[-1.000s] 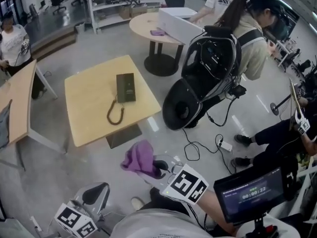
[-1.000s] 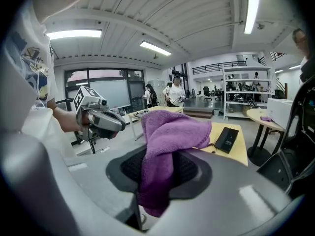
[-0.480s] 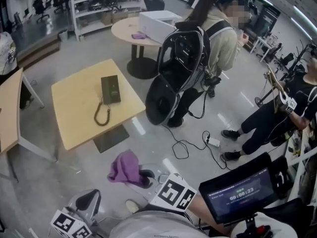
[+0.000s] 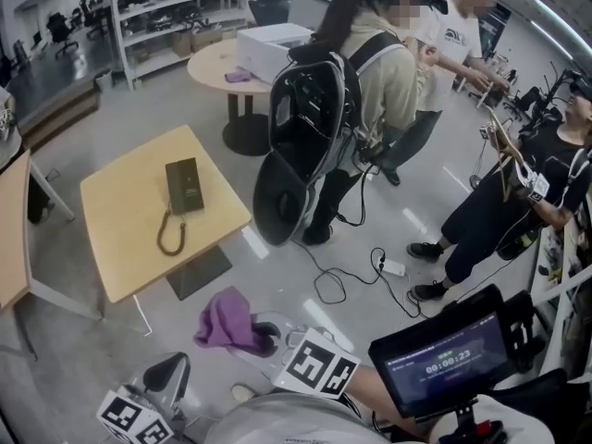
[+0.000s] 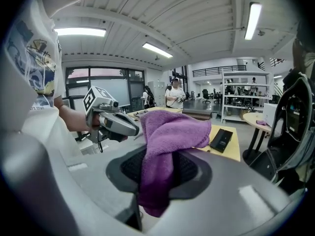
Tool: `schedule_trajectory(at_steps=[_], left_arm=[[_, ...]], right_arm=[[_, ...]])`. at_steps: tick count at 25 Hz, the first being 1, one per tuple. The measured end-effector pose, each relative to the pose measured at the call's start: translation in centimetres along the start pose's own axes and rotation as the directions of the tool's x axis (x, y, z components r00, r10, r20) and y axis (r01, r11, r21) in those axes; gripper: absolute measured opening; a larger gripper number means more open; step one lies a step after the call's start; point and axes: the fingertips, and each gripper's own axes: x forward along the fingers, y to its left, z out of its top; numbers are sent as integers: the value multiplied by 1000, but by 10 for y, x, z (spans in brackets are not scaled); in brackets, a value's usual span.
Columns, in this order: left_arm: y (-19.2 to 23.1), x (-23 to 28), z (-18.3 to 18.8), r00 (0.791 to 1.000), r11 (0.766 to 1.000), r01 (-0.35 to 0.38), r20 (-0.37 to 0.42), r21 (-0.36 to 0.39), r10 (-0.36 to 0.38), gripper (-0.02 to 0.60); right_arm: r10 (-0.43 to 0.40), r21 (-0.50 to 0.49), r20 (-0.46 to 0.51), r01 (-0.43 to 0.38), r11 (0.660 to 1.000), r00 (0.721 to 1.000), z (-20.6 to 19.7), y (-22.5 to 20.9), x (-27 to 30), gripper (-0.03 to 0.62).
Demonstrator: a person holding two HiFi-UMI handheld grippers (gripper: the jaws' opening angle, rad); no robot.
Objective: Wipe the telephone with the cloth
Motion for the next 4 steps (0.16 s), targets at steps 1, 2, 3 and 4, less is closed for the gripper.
schedule_trajectory(at_steps=[1, 2, 3, 4], left_arm=[[-6, 5, 3, 1000, 1000, 3, 2, 0, -3, 5], [-10, 11, 7, 1000, 1000, 6, 3, -2, -6, 5], [-13, 17, 11, 1000, 1000, 8, 3, -3, -8, 5], [-15, 23, 15, 1000, 1000, 11, 2, -4, -11, 5]], right_arm=[[-1, 2, -2, 1, 1000, 1000, -1, -3, -7, 112], [-2, 4, -3, 3, 1000, 1000, -2, -8, -13, 112], [-4, 5, -3, 4, 1000, 1000, -2, -13, -18, 112], [-5, 5, -4, 5, 1000, 1000, -2, -18, -22, 112]])
